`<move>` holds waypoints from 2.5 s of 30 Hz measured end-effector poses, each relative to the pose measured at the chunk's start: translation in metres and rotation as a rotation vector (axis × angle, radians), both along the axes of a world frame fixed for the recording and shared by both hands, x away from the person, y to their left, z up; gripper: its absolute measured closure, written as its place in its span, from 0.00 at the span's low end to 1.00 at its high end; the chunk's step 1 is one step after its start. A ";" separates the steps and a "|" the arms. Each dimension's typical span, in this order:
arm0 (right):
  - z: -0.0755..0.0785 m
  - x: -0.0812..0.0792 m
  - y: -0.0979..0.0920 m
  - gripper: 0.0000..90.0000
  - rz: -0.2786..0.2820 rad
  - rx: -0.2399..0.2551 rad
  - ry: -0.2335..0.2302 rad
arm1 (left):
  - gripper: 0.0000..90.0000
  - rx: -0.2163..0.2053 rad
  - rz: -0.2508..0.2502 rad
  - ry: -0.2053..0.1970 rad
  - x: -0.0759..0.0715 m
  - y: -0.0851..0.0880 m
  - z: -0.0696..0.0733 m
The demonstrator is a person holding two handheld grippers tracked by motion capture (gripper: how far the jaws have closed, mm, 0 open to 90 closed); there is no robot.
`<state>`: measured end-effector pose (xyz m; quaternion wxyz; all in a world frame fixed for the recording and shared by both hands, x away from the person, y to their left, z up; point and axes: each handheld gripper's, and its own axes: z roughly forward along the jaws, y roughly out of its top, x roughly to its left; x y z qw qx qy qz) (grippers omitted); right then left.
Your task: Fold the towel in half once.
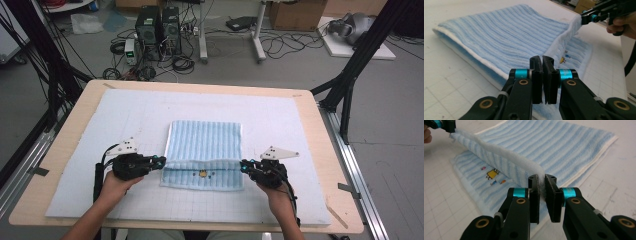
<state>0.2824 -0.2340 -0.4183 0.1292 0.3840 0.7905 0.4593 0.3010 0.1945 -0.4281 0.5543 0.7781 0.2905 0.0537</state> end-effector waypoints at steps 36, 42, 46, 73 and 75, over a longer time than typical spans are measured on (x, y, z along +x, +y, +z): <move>-0.021 -0.006 0.012 0.97 0.036 -0.187 0.095 | 0.64 0.054 0.147 0.045 0.009 0.005 -0.015; -0.008 -0.013 0.009 0.96 0.053 -0.150 0.060 | 0.67 0.039 0.136 0.053 0.007 0.004 -0.013; -0.001 -0.017 0.009 0.96 0.089 -0.150 0.054 | 0.67 0.052 0.127 0.053 0.006 0.001 -0.013; -0.004 -0.014 0.004 0.98 0.126 -0.075 0.098 | 0.98 0.057 -0.004 0.089 -0.006 0.001 -0.005; -0.001 -0.016 0.003 0.98 0.135 -0.072 0.096 | 0.98 0.033 -0.003 0.097 -0.007 0.003 -0.004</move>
